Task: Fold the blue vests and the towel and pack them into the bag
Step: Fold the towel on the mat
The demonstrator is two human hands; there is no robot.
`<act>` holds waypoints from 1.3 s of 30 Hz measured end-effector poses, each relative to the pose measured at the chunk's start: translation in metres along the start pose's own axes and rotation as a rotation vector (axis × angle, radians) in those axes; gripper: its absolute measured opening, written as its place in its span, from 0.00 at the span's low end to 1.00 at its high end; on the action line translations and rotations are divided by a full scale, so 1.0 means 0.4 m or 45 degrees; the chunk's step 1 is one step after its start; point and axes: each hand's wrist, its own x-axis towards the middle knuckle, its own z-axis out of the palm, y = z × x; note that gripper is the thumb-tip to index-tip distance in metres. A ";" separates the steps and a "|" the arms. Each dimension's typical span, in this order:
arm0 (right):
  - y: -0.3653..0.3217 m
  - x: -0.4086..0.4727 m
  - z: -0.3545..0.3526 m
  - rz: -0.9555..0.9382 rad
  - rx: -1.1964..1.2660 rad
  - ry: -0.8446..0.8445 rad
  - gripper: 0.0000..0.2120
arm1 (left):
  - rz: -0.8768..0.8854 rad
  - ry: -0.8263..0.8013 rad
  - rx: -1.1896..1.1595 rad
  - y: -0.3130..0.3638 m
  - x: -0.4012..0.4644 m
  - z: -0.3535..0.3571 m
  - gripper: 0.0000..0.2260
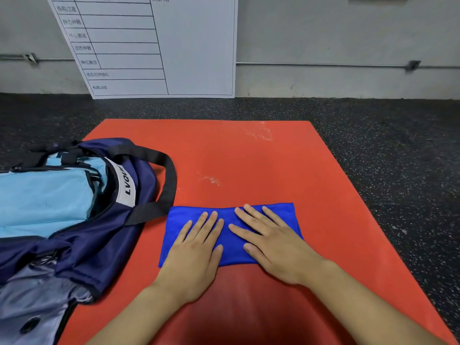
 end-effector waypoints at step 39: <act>-0.060 -0.055 0.025 0.157 0.212 0.012 0.30 | 0.283 0.089 -0.399 0.000 -0.069 -0.059 0.26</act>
